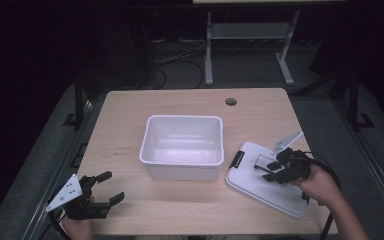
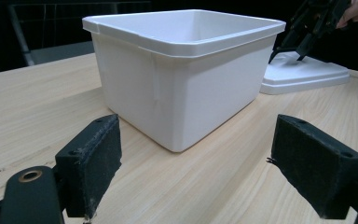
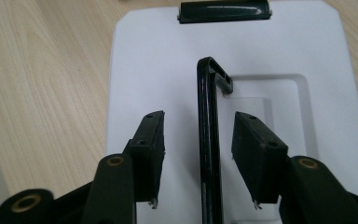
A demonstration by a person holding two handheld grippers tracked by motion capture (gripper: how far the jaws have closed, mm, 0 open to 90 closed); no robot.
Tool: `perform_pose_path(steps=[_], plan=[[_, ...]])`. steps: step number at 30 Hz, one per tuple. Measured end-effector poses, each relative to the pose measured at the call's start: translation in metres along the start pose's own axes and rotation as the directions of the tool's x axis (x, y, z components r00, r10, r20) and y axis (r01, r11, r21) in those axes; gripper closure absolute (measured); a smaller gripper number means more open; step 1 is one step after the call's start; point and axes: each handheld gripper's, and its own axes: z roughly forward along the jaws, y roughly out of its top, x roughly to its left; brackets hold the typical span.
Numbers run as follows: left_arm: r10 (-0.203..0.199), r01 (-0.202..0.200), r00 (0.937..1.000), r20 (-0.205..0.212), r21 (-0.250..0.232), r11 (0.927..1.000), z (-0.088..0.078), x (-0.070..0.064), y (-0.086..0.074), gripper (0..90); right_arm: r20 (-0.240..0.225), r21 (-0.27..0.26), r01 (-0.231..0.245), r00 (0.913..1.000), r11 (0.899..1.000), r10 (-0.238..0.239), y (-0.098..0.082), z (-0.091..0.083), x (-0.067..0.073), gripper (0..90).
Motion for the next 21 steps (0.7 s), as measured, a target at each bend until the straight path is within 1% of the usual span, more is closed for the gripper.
perform_pose_path(steps=[5, 10, 17, 19, 21], plan=[[0.001, -0.001, 1.0, -0.002, 0.001, 1.0, -0.0001, -0.0002, 0.0001, 15.7, 0.003, 0.006, -0.005, 1.0, 1.0, 0.005, -0.0033, 0.0034, -0.0015, 57.0], [-0.002, 0.002, 1.0, -0.002, 0.0, 1.0, 0.0001, 0.0, -0.0002, 15.7, 0.01, 0.007, -0.009, 0.9999, 1.0, 0.009, -0.0053, 0.0044, -0.0028, 62.7], [-0.001, 0.001, 1.0, -0.001, 0.0, 1.0, -0.0001, -0.0001, -0.0001, 15.7, 0.037, 0.017, -0.013, 0.9992, 1.0, 0.012, -0.0061, 0.0037, -0.0036, 67.9], [-0.002, 0.002, 1.0, -0.001, 0.0, 1.0, -0.0003, 0.0, -0.0002, 15.7, 0.037, 0.018, -0.012, 0.9992, 1.0, 0.011, -0.0065, 0.0036, -0.004, 70.6], [-0.001, 0.001, 1.0, -0.001, 0.0, 1.0, -0.0004, 0.0001, -0.0002, 15.7, 0.04, 0.02, -0.01, 0.9991, 1.0, 0.009, -0.0069, 0.0035, -0.0047, 71.5]])
